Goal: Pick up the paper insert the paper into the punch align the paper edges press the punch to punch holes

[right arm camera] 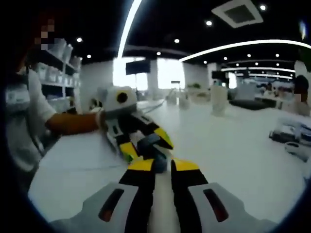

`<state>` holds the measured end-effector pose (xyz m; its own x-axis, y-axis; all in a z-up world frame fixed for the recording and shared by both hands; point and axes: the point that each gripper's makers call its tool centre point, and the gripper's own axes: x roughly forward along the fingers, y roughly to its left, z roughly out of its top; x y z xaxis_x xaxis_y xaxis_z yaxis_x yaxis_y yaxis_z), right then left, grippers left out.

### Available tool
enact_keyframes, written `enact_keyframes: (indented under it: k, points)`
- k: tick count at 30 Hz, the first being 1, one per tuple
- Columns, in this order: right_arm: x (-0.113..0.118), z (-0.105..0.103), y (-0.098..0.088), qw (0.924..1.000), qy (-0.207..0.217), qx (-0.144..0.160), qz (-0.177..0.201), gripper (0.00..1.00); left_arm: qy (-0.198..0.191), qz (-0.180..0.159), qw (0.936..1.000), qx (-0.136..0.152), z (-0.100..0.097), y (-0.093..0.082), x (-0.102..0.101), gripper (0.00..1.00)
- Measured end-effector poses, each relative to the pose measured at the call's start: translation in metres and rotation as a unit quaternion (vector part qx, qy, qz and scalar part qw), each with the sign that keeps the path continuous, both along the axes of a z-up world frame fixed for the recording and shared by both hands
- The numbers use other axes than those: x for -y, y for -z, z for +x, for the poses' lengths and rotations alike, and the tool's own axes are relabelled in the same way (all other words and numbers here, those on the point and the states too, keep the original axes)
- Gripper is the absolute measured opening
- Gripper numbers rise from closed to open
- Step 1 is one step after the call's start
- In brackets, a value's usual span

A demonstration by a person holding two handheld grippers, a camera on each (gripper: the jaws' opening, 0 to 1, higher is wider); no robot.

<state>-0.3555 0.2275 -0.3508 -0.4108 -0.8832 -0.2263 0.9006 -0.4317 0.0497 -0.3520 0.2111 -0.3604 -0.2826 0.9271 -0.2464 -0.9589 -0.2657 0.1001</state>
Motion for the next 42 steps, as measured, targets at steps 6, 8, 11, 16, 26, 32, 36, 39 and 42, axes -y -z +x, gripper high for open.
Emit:
enact_keyframes:
  k: [6,8,11,16,26,32,36,39,42]
  points:
    - [0.001,0.002,0.0,0.9999,-0.009,0.008,0.001,0.18,0.0,-0.001,1.0,0.0,-0.001,0.0,0.0,0.37]
    - [0.001,0.005,0.0,0.9997,-0.014,0.021,-0.006,0.17,-0.001,-0.001,1.0,-0.001,-0.002,0.0,0.0,0.37]
    - [0.004,0.01,-0.001,0.9996,-0.021,0.018,-0.007,0.15,-0.001,-0.002,1.0,-0.002,-0.003,0.0,0.0,0.37]
    - [0.004,0.011,0.0,0.9996,-0.019,0.019,-0.008,0.15,-0.003,-0.003,1.0,-0.005,-0.004,0.0,0.0,0.38]
    - [0.002,0.012,0.001,0.9995,-0.019,0.023,-0.013,0.15,0.02,-0.069,0.9967,-0.038,-0.002,0.002,-0.005,0.42]
    - [0.003,0.012,0.002,0.9993,-0.021,0.027,-0.016,0.15,0.037,-0.043,0.9982,-0.021,-0.007,-0.004,-0.019,0.39]
    - [0.002,0.011,0.002,0.9992,-0.02,0.029,-0.018,0.15,0.043,-0.019,0.9989,0.009,-0.006,0.006,-0.023,0.37]
    - [-0.005,0.008,0.0,0.9992,-0.012,0.032,-0.019,0.15,0.044,-0.018,0.9988,-0.002,-0.007,0.003,-0.02,0.38]
    - [-0.007,0.008,-0.001,0.9991,-0.009,0.035,-0.024,0.15,0.045,-0.02,0.9988,0.0,-0.005,0.005,-0.02,0.38]
